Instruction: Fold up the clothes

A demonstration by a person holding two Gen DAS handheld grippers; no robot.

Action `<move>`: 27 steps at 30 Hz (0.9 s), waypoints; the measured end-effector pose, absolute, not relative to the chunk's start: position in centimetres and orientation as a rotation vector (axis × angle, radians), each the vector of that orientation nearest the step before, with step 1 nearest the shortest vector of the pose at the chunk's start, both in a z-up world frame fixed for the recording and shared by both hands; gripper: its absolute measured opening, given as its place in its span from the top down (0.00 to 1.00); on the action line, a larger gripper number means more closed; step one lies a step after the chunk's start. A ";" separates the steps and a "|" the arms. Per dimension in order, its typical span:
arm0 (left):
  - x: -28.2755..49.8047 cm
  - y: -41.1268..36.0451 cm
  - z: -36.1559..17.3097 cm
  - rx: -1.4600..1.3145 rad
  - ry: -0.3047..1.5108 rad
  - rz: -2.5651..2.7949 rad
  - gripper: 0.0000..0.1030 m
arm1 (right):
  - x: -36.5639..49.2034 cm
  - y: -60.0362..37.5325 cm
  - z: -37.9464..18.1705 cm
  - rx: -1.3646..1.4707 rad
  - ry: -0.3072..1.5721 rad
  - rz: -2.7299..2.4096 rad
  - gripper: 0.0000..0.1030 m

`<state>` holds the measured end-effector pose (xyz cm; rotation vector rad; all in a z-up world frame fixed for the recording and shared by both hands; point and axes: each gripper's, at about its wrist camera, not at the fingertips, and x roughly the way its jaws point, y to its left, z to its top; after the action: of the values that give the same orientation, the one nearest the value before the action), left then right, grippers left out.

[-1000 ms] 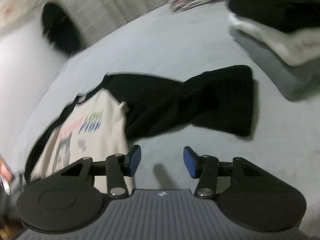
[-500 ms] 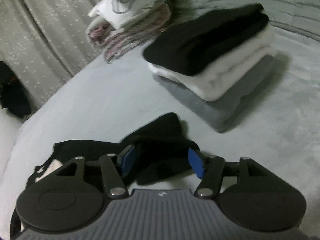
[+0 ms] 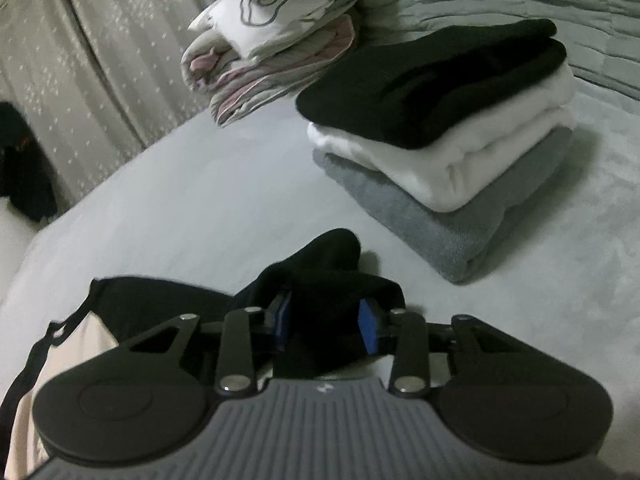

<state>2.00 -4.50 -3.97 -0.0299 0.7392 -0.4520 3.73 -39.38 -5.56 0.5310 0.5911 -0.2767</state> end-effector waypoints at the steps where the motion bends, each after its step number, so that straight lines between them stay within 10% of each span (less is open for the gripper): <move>1: 1.9 -3.5 -3.7 -0.033 0.742 -0.415 0.18 | 3.6 -39.4 -5.4 0.541 0.609 -0.255 0.57; 17: 1.8 14.0 -2.3 -0.066 0.763 0.175 0.19 | 2.6 -27.9 -3.3 0.458 0.732 0.120 0.46; 22: 3.9 14.8 -4.8 -0.032 0.825 0.143 0.34 | 4.6 -21.6 -3.0 0.396 0.750 0.202 0.46; 25: 4.3 14.7 -4.6 0.005 0.806 0.120 0.85 | 5.9 -18.0 -2.9 0.402 0.770 0.250 0.46; 27: 4.6 14.5 -4.4 0.024 0.808 0.110 0.87 | 6.7 -15.9 -2.8 0.394 0.783 0.277 0.46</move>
<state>4.60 14.47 -4.44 0.0241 0.8076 0.1097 6.70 -15.86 -2.81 0.3937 0.7826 0.2767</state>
